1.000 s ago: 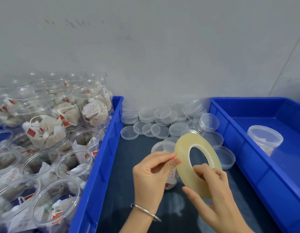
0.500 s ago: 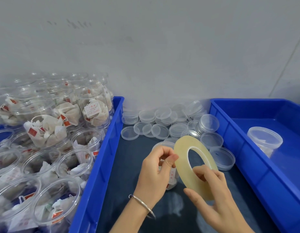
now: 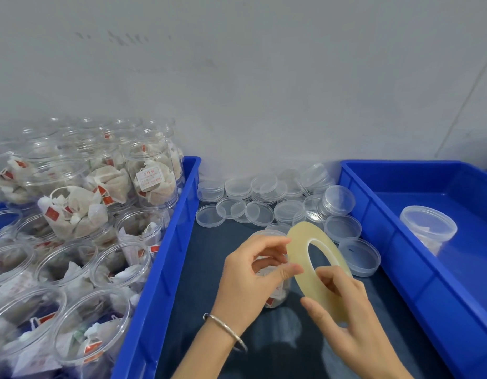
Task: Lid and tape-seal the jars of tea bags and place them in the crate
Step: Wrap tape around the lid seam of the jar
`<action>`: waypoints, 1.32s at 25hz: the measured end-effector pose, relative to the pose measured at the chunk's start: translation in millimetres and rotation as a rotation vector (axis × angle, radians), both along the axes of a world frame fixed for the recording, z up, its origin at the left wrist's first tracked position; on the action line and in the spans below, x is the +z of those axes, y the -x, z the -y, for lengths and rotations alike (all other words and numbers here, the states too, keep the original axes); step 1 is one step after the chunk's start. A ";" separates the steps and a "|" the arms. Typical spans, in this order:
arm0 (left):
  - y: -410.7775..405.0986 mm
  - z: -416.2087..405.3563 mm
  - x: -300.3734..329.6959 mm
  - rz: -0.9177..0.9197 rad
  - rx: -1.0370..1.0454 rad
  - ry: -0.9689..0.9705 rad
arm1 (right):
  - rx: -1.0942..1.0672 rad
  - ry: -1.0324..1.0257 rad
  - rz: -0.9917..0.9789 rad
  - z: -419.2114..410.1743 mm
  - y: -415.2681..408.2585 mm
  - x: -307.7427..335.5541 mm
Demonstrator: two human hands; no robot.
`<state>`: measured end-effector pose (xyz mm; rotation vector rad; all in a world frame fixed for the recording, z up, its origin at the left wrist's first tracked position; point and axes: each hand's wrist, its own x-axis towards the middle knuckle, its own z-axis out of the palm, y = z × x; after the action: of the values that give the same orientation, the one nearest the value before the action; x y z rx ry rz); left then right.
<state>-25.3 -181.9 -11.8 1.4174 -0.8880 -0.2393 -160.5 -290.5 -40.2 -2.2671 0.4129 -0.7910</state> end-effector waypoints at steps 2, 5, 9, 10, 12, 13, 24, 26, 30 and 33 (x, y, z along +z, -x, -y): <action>-0.2 1.9 -1.3 -0.050 0.080 0.053 | 0.004 0.014 -0.006 0.4 0.0 -1.0; 0.1 -0.5 -2.5 0.058 0.110 0.032 | -0.004 0.023 -0.009 1.5 0.7 -1.2; 5.5 -2.0 3.4 0.385 0.210 -0.012 | -0.004 0.072 -0.015 4.7 -0.6 -0.6; 8.1 -2.7 6.0 0.438 0.228 0.001 | -0.026 0.085 -0.026 6.7 -2.2 1.0; 13.4 -5.4 10.1 0.505 0.217 0.042 | -0.140 0.081 -0.049 17.3 -6.5 5.8; 15.8 -7.4 11.7 0.518 0.209 0.060 | -0.190 0.065 -0.082 24.6 -6.8 10.3; 1.8 -12.5 -68.3 0.014 0.368 -0.026 | -0.220 0.696 -0.284 32.4 -8.3 7.9; -4.6 -11.8 -74.1 0.007 0.365 -0.012 | -0.223 0.780 -0.247 33.9 -11.8 5.4; -9.3 -11.2 -79.2 -0.037 0.289 0.032 | -0.252 0.880 -0.177 37.8 -22.9 5.2; -15.0 -8.9 -79.6 -0.053 0.262 0.060 | -0.262 0.925 -0.147 38.0 -28.0 5.4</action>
<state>-10.3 -172.9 -91.4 1.4478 -0.6523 -0.0514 -132.4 -328.5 -34.8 -3.1872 0.4802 -1.1059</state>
